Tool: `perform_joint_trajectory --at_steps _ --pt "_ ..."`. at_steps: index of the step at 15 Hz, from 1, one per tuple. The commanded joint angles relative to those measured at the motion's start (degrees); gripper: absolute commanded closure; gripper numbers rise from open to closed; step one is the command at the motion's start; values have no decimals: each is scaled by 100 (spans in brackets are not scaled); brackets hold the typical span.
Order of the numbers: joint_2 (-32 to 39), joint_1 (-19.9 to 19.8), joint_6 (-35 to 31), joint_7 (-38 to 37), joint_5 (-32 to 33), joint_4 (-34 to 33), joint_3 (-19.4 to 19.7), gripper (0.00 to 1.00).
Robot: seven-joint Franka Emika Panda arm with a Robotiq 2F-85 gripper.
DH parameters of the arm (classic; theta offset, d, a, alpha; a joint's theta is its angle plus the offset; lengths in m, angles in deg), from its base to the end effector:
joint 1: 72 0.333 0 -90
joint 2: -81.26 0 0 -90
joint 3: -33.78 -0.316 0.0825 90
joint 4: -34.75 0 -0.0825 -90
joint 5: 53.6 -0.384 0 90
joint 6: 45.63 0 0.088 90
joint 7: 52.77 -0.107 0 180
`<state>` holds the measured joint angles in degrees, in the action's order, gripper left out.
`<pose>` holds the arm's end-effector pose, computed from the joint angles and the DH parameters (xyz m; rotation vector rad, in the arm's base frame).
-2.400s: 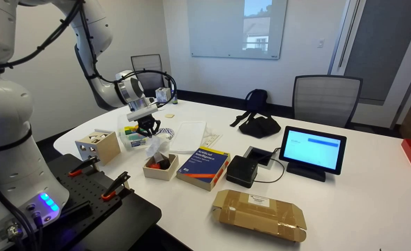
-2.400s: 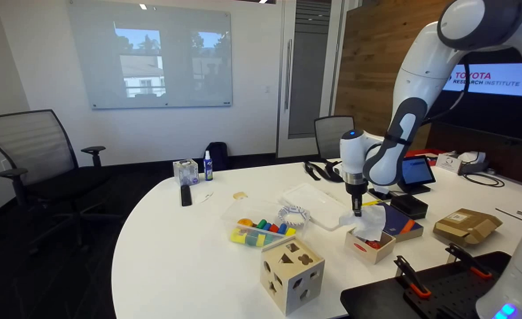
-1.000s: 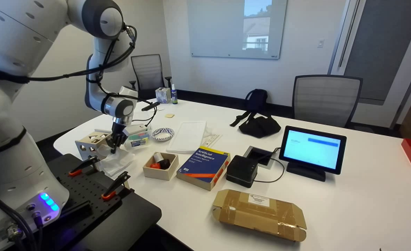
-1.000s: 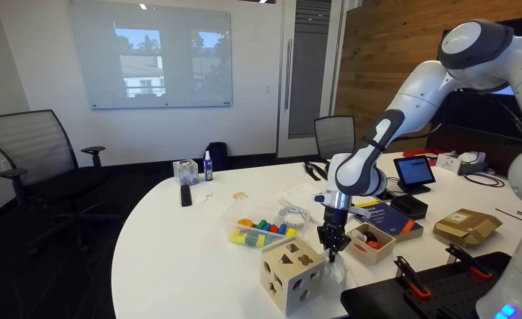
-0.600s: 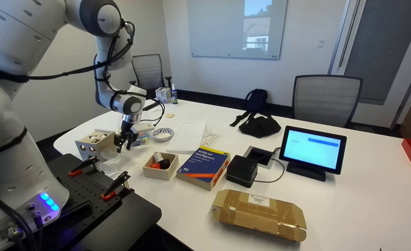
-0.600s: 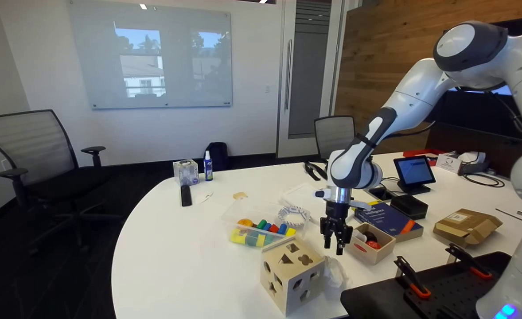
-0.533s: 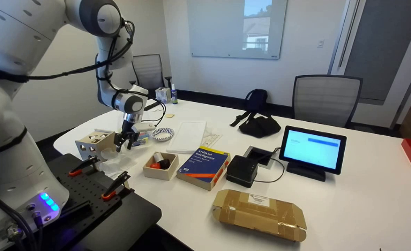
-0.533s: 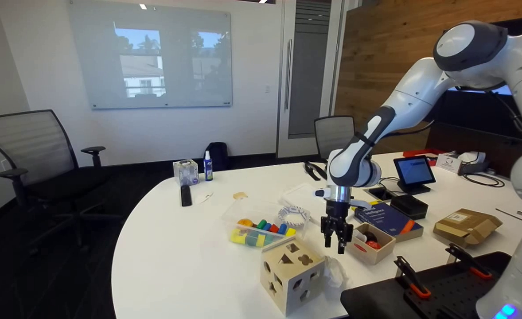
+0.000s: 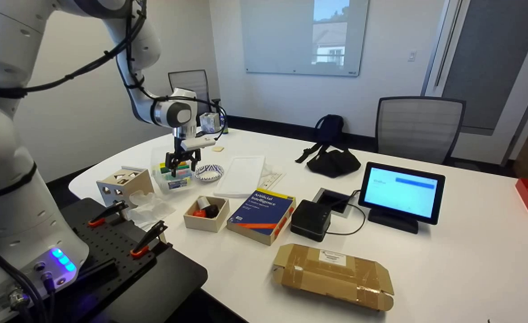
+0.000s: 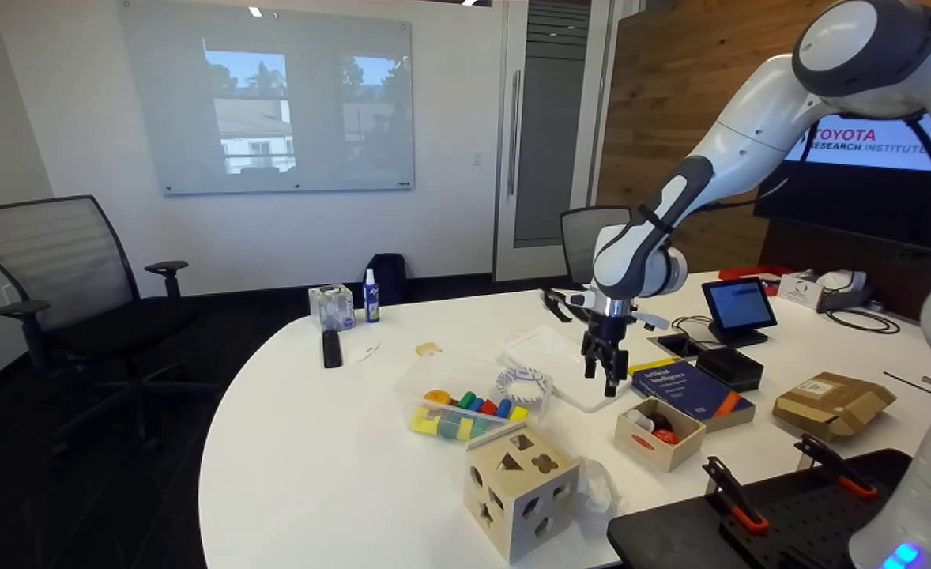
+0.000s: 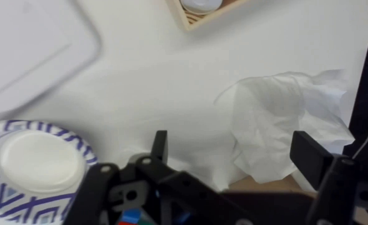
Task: Pick up the napkin from the table and wipe the book
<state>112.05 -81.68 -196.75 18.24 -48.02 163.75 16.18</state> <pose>0.5121 0.0851 0.1250 -2.2445 -1.9583 0.0630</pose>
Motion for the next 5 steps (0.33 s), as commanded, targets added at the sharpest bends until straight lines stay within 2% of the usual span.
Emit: perform_joint_trajectory --at_steps 1,5 --pt "-902 374 -458 -699 25 474 496 0" --pt "-1210 881 -760 -1889 633 551 1279 0"
